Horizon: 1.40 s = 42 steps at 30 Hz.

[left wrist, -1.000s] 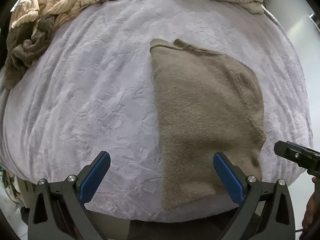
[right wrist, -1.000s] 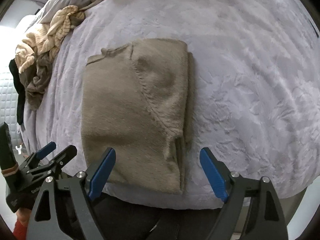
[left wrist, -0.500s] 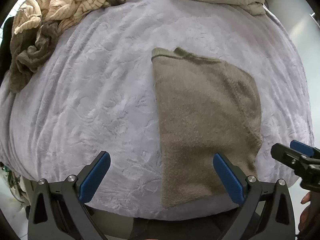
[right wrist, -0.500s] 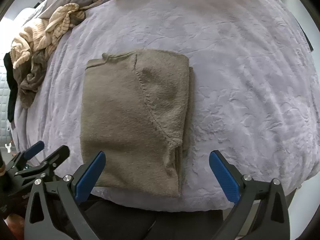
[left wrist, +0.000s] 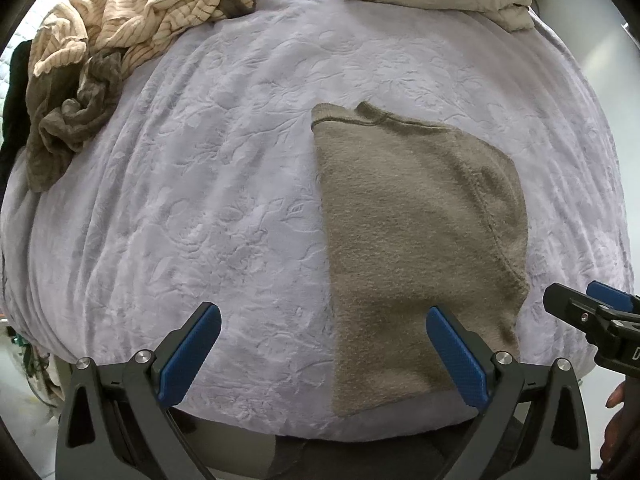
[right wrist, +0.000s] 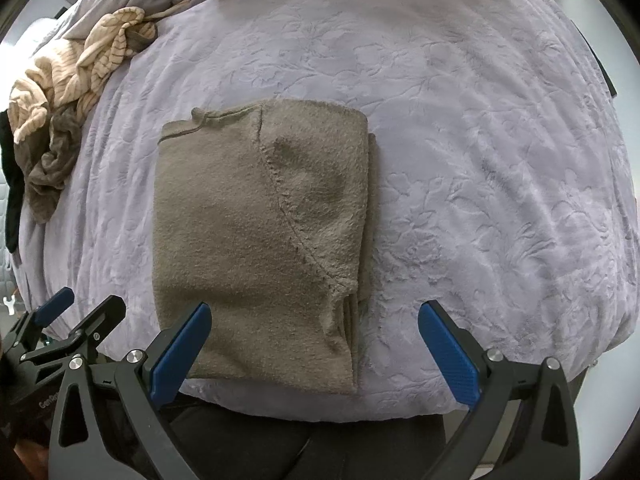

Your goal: Fold small clothes

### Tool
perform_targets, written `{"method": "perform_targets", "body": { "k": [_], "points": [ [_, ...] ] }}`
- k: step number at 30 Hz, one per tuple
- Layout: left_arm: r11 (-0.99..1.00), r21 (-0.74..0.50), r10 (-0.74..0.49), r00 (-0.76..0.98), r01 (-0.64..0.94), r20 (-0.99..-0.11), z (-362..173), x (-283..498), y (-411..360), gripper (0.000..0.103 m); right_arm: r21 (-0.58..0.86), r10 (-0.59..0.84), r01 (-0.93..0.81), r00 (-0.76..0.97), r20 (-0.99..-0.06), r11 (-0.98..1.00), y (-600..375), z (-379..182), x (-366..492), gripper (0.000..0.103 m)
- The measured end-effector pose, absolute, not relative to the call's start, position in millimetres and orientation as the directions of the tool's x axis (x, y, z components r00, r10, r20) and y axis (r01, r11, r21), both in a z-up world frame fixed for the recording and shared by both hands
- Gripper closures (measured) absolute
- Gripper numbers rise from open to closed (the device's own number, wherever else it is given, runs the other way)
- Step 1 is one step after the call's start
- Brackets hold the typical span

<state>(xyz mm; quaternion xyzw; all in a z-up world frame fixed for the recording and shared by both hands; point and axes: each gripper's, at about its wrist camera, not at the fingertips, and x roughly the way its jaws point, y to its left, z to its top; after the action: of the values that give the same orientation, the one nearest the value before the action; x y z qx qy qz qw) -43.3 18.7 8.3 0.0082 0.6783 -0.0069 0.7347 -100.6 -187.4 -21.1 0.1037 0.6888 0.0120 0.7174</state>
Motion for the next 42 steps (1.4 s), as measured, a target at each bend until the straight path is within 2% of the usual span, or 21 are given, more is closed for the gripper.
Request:
{"method": "perform_targets", "body": {
  "k": [42],
  "points": [
    [0.998,0.006,0.003,0.061,0.059,-0.998,3.1,-41.1,19.1,0.000,0.153,0.149,0.122,0.039,-0.988,0.981,-184.7,-26.7,-96.4,0.000]
  ]
}}
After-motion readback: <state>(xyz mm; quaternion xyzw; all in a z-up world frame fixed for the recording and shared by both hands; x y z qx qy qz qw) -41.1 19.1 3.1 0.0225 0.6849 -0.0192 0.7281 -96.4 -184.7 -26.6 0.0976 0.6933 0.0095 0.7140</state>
